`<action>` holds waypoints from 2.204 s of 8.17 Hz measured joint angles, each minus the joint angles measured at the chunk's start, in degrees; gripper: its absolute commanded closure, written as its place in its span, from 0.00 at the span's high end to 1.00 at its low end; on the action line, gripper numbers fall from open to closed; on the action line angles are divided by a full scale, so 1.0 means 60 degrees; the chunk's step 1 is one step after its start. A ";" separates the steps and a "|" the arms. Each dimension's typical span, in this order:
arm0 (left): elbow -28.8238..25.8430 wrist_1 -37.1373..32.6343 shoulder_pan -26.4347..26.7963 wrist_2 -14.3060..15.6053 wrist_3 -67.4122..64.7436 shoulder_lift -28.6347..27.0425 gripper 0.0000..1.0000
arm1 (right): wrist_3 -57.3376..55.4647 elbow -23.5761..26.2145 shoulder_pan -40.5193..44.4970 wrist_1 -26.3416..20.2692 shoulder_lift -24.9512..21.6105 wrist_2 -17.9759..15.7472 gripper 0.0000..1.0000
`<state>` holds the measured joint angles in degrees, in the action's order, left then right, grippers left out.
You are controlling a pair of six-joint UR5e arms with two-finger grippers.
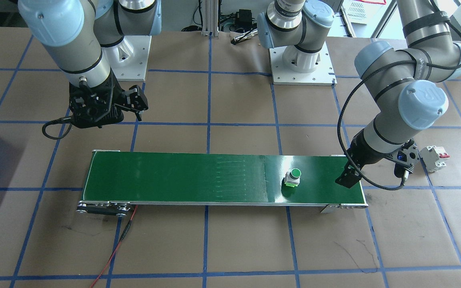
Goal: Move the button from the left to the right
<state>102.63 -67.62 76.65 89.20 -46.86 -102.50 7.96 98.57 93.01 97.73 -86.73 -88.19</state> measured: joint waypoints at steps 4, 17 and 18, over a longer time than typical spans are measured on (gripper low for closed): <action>-0.0227 -0.0802 0.0201 0.0533 0.6413 0.1780 1.00 | -0.1434 0.0310 -0.0033 0.1387 0.1207 0.0240 1.00; -0.3558 -0.5063 0.2181 0.0571 0.7168 0.1873 1.00 | -0.4938 0.0457 0.0531 0.3272 0.1813 0.2141 1.00; -0.3557 -0.5063 0.2181 0.0565 0.7167 0.1881 1.00 | -0.4959 0.0376 0.0561 0.3503 0.2034 0.2135 0.95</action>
<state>81.29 -98.00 89.74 92.59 -3.86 -91.21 -21.80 100.83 96.37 118.75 -74.53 -75.38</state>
